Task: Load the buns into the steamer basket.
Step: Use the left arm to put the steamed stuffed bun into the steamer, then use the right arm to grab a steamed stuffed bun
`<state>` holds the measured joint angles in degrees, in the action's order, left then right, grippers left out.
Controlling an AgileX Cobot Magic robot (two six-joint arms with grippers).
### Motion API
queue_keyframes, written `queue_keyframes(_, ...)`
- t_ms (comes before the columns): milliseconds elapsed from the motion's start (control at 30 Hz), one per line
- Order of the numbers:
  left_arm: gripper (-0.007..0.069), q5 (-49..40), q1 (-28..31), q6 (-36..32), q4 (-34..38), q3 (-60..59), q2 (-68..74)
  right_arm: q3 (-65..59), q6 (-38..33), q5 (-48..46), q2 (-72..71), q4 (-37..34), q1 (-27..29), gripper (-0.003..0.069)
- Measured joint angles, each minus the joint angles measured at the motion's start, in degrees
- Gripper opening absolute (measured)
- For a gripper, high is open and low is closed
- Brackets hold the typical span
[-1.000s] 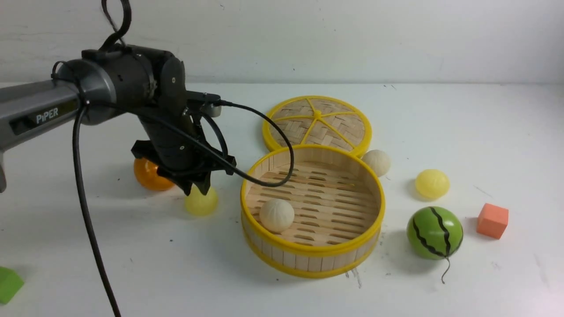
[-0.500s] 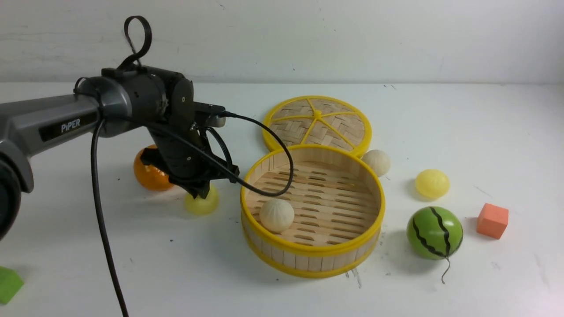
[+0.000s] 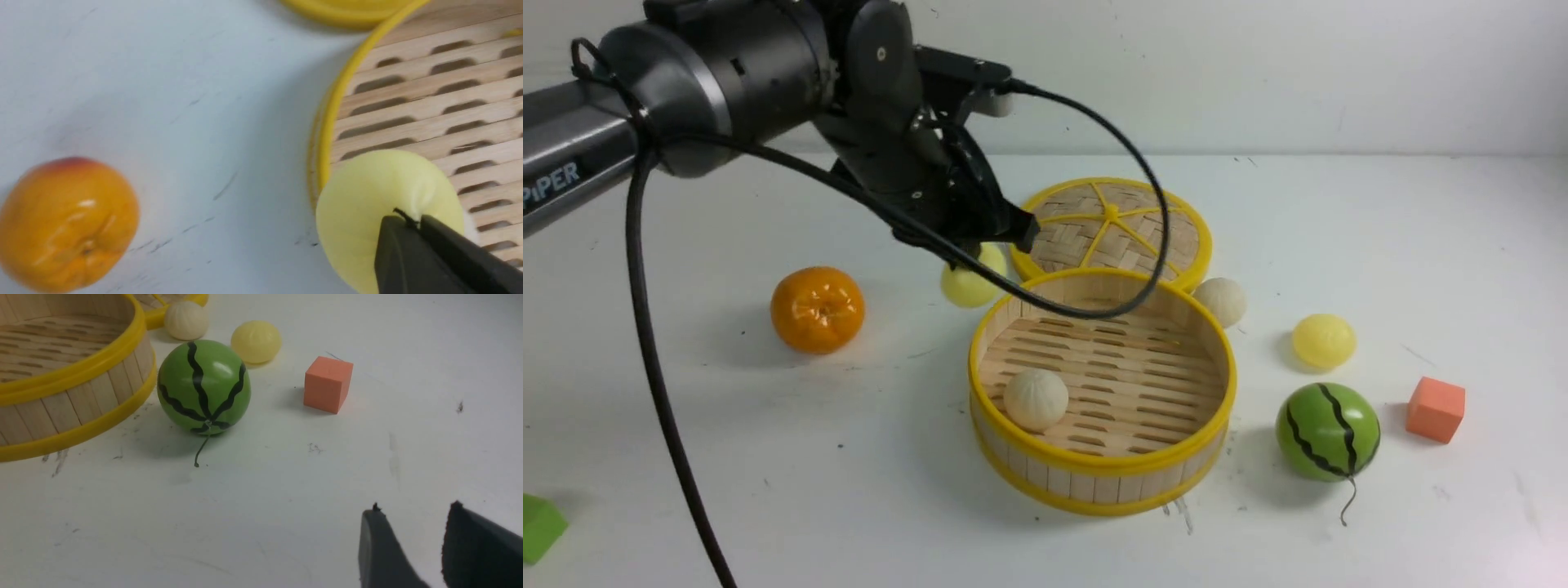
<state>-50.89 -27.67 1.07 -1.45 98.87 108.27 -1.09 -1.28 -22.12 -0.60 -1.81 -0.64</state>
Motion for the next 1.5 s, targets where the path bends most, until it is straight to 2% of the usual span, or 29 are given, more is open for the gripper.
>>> queue_keyframes(267, -0.0013, 8.0, -2.8, -0.2, 0.3, 0.0, 7.2, 0.0, 0.0, 0.0, 0.0, 0.0, 0.0, 0.0239)
queue_keyframes(367, 0.0018, 9.3, -2.8, -0.6, 0.3, 0.0, 9.7, 0.0, 0.0, 0.0, 0.0, 0.0, 0.0, 0.0239)
queue_keyframes(433, 0.0069, 9.1, -2.8, -1.1, 0.2, 0.0, 10.9, 0.0, 0.0, 0.0, 0.0, 0.0, 0.0, 0.0239)
queue_keyframes(533, 0.0188, 8.5, -2.8, -0.7, 0.2, 0.0, 10.9, 0.0, 0.0, 0.0, 0.0, 0.0, 0.0, 0.0239)
queue_keyframes(567, 0.0197, 8.3, -2.8, -0.7, 0.2, 0.0, 10.8, 0.0, 0.0, 0.0, 0.0, 0.0, 0.0, 0.0239)
queue_keyframes(600, 0.0261, 6.7, -2.8, 0.3, 0.2, 0.4, 10.0, 0.0, 0.0, 0.0, 0.0, 0.0, 0.0, 0.0239)
queue_keyframes(667, 0.033, 2.8, -2.8, 1.4, 0.0, 1.3, 8.6, 0.0, 0.0, 0.0, 0.0, 0.0, 0.0, 0.0239)
queue_keyframes(733, 0.0349, -0.4, -2.8, 2.3, 0.0, 1.9, 5.4, 0.0, 0.0, 0.0, 0.0, 0.0, 0.0, 0.0239)
queue_keyframes(800, 0.0304, -1.9, -2.8, 4.1, 0.0, 1.7, 0.1, 0.0, 0.0, 0.0, 0.0, 0.0, 0.0, 0.0239)
queue_keyframes(867, 0.0214, -1.2, -2.8, 5.7, 0.1, -0.1, -5.6, 0.0, 0.0, 0.0, 0.0, 0.0, 0.0, 0.0239)
queue_keyframes(1000, -0.0014, 7.0, -2.8, 6.5, 2.4, -12.4, -21.1, 0.0, 0.0, 0.0, 0.0, 0.0, 0.0, 0.0239)
queue_keyframes(1067, -0.0013, 10.7, -2.8, 6.5, 3.6, -18.3, -27.7, 0.0, 0.0, 0.0, 0.0, 0.0, 0.0, 0.0239)
queue_keyframes(1133, -0.0013, 18.1, -2.8, 6.5, 5.1, -30.6, -37.6, 0.0, 0.0, 0.0, 0.0, 0.0, 0.0, 0.0239)
queue_keyframes(1167, -0.0013, 18.7, -2.8, 6.5, 5.2, -31.6, -39.3, 0.0, 0.0, 0.0, 0.0, 0.0, 0.0, 0.0239)
queue_keyframes(1267, -0.0013, 27.4, -2.8, 6.5, 6.1, -47.0, -51.3, 0.0, 0.0, 0.0, 0.0, 0.0, 0.0, 0.0239)
queue_keyframes(1400, -0.0013, 42.0, -2.8, 6.5, 6.6, -67.4, -65.8, 0.0, 0.0, 0.0, 0.0, 0.0, 0.0, 0.0239)
queue_keyframes(1433, -0.0013, 42.0, -2.8, 6.5, 6.6, -67.4, -65.8, 0.0, 0.0, 0.0, 0.0, 0.0, 0.0, 0.0239)
queue_keyframes(1467, -0.0013, 47.5, -2.8, 6.8, 6.8, -74.1, -71.3, 0.0, 0.0, 0.0, 0.0, 0.1, 0.0, 0.0239)
queue_keyframes(1500, -0.0013, 49.3, -2.8, 7.1, 6.9, -76.5, -73.0, 0.0, 0.0, 0.0, 0.0, 0.1, 0.0, 0.0239)
